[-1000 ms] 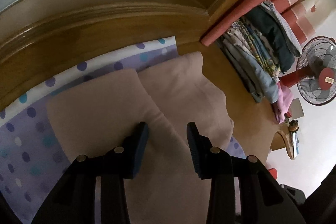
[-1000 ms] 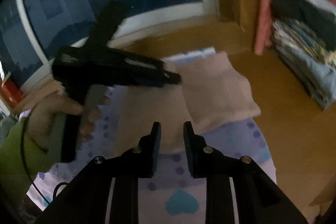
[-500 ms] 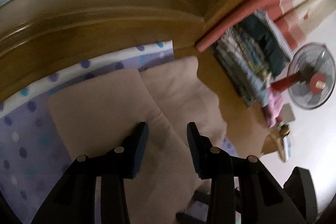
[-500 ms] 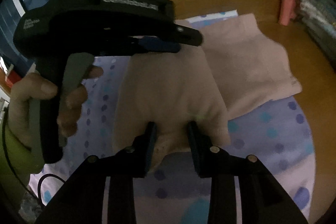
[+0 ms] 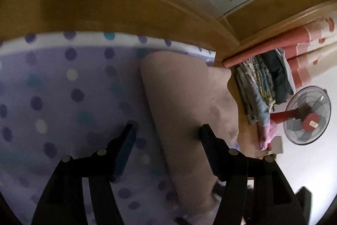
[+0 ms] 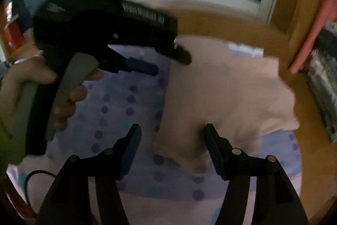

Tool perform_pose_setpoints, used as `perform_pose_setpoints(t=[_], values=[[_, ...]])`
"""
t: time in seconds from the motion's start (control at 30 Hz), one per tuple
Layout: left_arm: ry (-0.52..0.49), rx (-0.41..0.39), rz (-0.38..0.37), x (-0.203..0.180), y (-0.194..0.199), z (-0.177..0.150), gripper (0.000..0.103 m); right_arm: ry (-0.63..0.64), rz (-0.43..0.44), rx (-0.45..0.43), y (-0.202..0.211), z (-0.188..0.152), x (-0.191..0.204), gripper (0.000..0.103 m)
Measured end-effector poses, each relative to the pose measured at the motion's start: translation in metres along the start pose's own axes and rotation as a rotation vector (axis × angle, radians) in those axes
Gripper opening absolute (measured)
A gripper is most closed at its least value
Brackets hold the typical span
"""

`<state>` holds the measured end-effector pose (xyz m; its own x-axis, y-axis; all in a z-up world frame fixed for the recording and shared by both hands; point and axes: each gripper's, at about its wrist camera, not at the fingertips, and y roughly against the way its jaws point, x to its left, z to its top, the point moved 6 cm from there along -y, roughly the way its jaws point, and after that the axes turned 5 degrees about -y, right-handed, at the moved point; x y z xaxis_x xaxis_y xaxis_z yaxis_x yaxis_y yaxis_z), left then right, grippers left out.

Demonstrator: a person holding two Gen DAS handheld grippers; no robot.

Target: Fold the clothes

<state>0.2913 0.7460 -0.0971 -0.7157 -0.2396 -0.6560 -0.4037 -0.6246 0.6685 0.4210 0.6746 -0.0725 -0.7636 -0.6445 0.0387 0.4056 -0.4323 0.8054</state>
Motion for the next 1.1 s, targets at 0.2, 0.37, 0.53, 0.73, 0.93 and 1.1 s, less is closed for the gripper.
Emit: perform_pose_setpoints(t=[0.2, 0.37, 0.53, 0.73, 0.93, 1.1], values=[[0.046, -0.032, -0.083, -0.011, -0.007, -0.002, 0.046, -0.025, -0.049, -0.012, -0.004, -0.001, -0.010, 0.027], [-0.098, -0.053, -0.014, -0.052, 0.003, 0.002, 0.046, -0.152, 0.070, -0.035, 0.023, 0.010, -0.042, 0.016], [-0.188, -0.073, -0.035, -0.110, 0.000, 0.018, 0.046, -0.248, 0.128, -0.109, 0.066, 0.021, -0.078, 0.015], [-0.279, -0.029, -0.016, -0.165, -0.046, 0.035, 0.046, -0.371, 0.154, -0.144, 0.081, 0.018, -0.141, 0.015], [-0.327, 0.072, 0.033, -0.182, -0.115, 0.041, 0.047, -0.514, 0.199, -0.077, 0.037, 0.014, -0.222, 0.016], [-0.334, 0.117, 0.094, -0.184, -0.146, 0.037, 0.047, -0.536, 0.219, -0.018, 0.032, 0.006, -0.242, 0.024]])
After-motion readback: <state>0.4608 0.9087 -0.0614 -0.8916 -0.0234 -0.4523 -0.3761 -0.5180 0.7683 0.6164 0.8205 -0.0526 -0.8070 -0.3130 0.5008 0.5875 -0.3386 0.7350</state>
